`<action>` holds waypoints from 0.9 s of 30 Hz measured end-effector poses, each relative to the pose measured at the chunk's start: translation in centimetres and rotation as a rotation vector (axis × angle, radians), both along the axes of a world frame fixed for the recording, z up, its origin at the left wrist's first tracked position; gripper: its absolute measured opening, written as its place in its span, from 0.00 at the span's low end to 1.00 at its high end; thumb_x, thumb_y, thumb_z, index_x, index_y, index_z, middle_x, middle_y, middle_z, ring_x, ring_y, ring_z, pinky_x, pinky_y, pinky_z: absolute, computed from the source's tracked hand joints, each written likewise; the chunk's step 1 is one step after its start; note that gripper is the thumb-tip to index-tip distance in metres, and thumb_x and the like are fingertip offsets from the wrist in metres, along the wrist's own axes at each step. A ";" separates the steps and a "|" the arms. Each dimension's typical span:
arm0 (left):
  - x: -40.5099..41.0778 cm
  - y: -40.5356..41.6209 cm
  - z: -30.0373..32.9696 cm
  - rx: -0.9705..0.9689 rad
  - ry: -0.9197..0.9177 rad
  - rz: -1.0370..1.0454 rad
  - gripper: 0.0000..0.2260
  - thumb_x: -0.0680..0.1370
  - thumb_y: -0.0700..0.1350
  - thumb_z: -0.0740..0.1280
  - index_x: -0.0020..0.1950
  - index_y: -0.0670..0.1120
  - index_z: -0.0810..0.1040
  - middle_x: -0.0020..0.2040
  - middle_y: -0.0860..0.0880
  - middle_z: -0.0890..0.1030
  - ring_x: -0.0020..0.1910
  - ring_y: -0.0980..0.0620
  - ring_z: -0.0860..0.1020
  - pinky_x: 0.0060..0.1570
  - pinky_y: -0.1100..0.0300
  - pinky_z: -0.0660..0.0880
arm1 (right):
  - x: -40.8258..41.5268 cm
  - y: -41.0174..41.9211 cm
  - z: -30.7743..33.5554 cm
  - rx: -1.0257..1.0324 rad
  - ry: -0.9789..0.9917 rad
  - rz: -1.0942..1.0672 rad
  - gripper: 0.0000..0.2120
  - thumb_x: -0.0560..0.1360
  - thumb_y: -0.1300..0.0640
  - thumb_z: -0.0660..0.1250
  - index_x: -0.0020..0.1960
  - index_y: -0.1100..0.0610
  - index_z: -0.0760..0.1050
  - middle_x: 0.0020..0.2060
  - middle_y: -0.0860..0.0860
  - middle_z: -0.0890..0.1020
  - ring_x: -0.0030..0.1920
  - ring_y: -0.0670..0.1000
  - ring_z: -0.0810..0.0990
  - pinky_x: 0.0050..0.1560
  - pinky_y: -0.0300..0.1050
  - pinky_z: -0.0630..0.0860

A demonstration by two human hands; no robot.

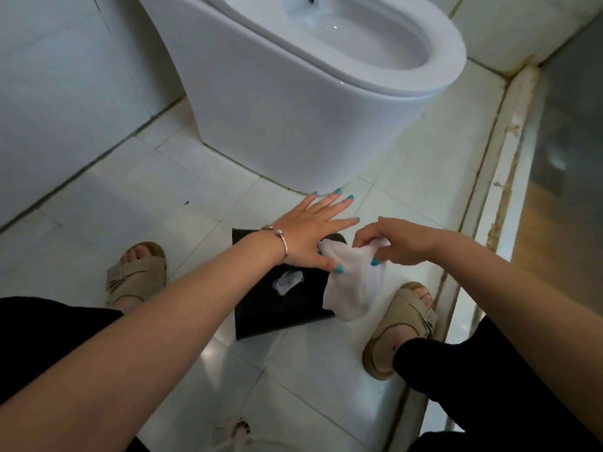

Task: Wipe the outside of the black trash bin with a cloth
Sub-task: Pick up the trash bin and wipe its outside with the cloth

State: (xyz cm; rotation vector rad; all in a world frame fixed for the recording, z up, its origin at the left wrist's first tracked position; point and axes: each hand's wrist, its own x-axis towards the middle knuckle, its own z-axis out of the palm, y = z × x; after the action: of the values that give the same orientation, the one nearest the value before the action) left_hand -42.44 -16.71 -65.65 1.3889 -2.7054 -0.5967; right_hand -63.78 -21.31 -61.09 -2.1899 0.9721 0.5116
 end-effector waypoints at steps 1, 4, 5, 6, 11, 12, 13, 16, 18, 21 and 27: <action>-0.2 0.0 0.6 -0.017 -0.012 -0.021 0.32 0.72 0.66 0.64 0.74 0.58 0.62 0.78 0.53 0.42 0.76 0.54 0.35 0.72 0.51 0.33 | 0.0 0.2 0.7 -0.002 -0.004 -0.015 0.15 0.73 0.65 0.69 0.50 0.45 0.77 0.47 0.46 0.81 0.51 0.51 0.76 0.59 0.48 0.71; -0.5 0.7 1.9 -0.051 0.035 -0.008 0.23 0.72 0.64 0.66 0.60 0.51 0.74 0.78 0.52 0.51 0.77 0.53 0.40 0.73 0.52 0.36 | -0.2 0.7 3.1 -0.029 -0.074 -0.089 0.14 0.71 0.61 0.70 0.48 0.42 0.77 0.46 0.47 0.82 0.49 0.50 0.78 0.53 0.50 0.75; -0.4 1.2 2.4 -0.025 0.104 0.028 0.21 0.73 0.62 0.66 0.57 0.48 0.75 0.78 0.51 0.56 0.77 0.54 0.43 0.73 0.52 0.37 | -0.4 0.9 3.8 -0.048 -0.102 -0.126 0.13 0.70 0.58 0.70 0.47 0.40 0.77 0.45 0.48 0.83 0.48 0.51 0.79 0.51 0.50 0.76; -0.3 1.7 3.0 0.023 0.197 0.074 0.18 0.75 0.58 0.67 0.56 0.46 0.75 0.76 0.50 0.61 0.77 0.54 0.47 0.74 0.53 0.40 | -0.7 1.1 4.5 -0.077 -0.131 -0.176 0.11 0.70 0.56 0.71 0.47 0.40 0.78 0.44 0.48 0.83 0.47 0.52 0.79 0.48 0.49 0.77; 0.2 3.4 6.5 0.173 0.524 0.340 0.09 0.77 0.49 0.68 0.41 0.49 0.70 0.38 0.49 0.77 0.37 0.49 0.74 0.36 0.72 0.66 | -1.6 3.3 6.5 -0.339 -0.212 -0.380 0.12 0.68 0.45 0.74 0.37 0.53 0.81 0.28 0.49 0.78 0.30 0.46 0.73 0.31 0.39 0.67; 0.3 3.5 7.1 0.152 0.530 0.372 0.11 0.77 0.49 0.68 0.38 0.51 0.68 0.34 0.52 0.73 0.33 0.52 0.71 0.30 0.69 0.65 | -1.5 3.8 6.6 -0.337 -0.230 -0.408 0.16 0.68 0.44 0.74 0.34 0.57 0.78 0.25 0.50 0.73 0.27 0.45 0.68 0.29 0.39 0.64; 0.4 3.7 7.6 0.134 0.531 0.395 0.13 0.77 0.49 0.68 0.37 0.52 0.66 0.32 0.54 0.71 0.31 0.55 0.69 0.28 0.68 0.64 | -1.5 4.3 6.7 -0.310 -0.261 -0.448 0.20 0.69 0.44 0.74 0.32 0.59 0.75 0.24 0.49 0.69 0.26 0.44 0.65 0.28 0.38 0.61; 0.7 4.1 8.7 0.102 0.580 0.424 0.13 0.77 0.48 0.68 0.36 0.50 0.67 0.31 0.54 0.70 0.29 0.58 0.67 0.28 0.67 0.62 | -1.7 5.8 7.1 -0.116 -0.360 -0.586 0.18 0.70 0.49 0.76 0.38 0.63 0.75 0.30 0.50 0.71 0.30 0.45 0.69 0.32 0.39 0.66; 0.9 4.4 9.3 0.100 0.609 0.433 0.14 0.77 0.47 0.68 0.35 0.49 0.67 0.30 0.53 0.69 0.29 0.56 0.67 0.28 0.66 0.62 | -2.0 6.9 7.2 0.044 -0.404 -0.641 0.15 0.69 0.58 0.77 0.48 0.65 0.76 0.37 0.53 0.77 0.37 0.48 0.76 0.41 0.45 0.74; 0.9 4.6 9.8 0.089 0.571 0.442 0.14 0.77 0.48 0.67 0.36 0.50 0.67 0.31 0.53 0.69 0.30 0.55 0.67 0.29 0.65 0.61 | -2.3 8.0 6.8 0.111 -0.469 -0.724 0.14 0.69 0.65 0.75 0.51 0.65 0.75 0.41 0.55 0.79 0.42 0.51 0.78 0.46 0.47 0.78; 0.4 4.8 9.1 0.093 0.591 0.605 0.15 0.77 0.50 0.67 0.35 0.47 0.67 0.31 0.52 0.70 0.31 0.54 0.69 0.30 0.62 0.62 | -1.9 9.1 6.5 0.029 -0.686 -1.010 0.16 0.69 0.58 0.76 0.52 0.62 0.76 0.42 0.53 0.81 0.44 0.52 0.81 0.49 0.52 0.79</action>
State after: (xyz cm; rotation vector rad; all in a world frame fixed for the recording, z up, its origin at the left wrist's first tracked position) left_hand -42.02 -11.87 -56.58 1.6151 -1.7168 -0.8921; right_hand -65.70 -12.25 -54.58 -1.3781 1.4315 -0.6417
